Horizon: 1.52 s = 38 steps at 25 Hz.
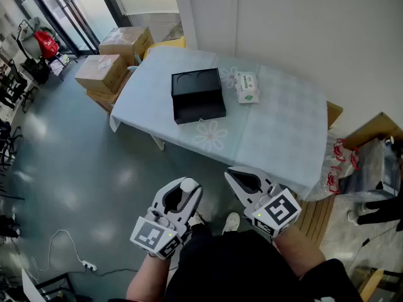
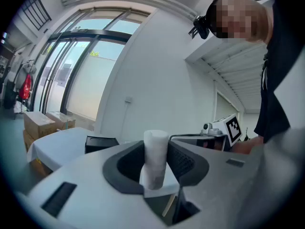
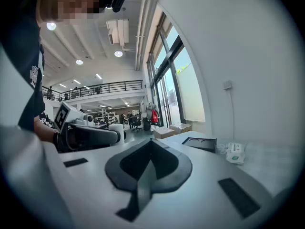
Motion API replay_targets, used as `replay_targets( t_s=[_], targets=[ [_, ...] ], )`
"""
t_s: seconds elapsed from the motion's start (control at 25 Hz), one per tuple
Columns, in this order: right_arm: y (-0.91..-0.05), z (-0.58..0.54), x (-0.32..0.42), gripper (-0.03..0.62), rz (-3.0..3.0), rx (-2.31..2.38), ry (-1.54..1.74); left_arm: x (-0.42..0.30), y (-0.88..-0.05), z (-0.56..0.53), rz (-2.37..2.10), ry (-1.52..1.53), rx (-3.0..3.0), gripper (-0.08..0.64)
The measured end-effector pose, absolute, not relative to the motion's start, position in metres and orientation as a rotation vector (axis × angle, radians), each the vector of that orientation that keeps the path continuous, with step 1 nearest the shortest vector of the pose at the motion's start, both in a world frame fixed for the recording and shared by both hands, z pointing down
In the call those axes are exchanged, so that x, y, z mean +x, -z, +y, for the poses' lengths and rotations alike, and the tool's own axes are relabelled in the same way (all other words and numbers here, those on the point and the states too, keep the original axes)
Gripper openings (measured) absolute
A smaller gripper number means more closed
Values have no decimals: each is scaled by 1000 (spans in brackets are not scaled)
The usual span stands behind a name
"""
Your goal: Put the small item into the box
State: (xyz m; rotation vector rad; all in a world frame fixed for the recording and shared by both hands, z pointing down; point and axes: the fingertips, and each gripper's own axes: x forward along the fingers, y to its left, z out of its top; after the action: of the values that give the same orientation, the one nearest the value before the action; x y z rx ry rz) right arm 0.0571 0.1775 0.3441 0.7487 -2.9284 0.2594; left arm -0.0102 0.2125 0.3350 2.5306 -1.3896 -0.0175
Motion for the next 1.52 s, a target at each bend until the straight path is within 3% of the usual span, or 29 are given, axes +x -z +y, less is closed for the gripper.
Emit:
replay_targets(
  t_s=[0.8, 1.52],
  targets=[
    [-347, 178, 29, 9, -2930, 712, -244, -37, -339, 210, -1400, 29, 2524, 140],
    [-345, 146, -43, 9, -2910, 773, -258, -114, -339, 181, -1363, 30, 2538, 141]
  ],
)
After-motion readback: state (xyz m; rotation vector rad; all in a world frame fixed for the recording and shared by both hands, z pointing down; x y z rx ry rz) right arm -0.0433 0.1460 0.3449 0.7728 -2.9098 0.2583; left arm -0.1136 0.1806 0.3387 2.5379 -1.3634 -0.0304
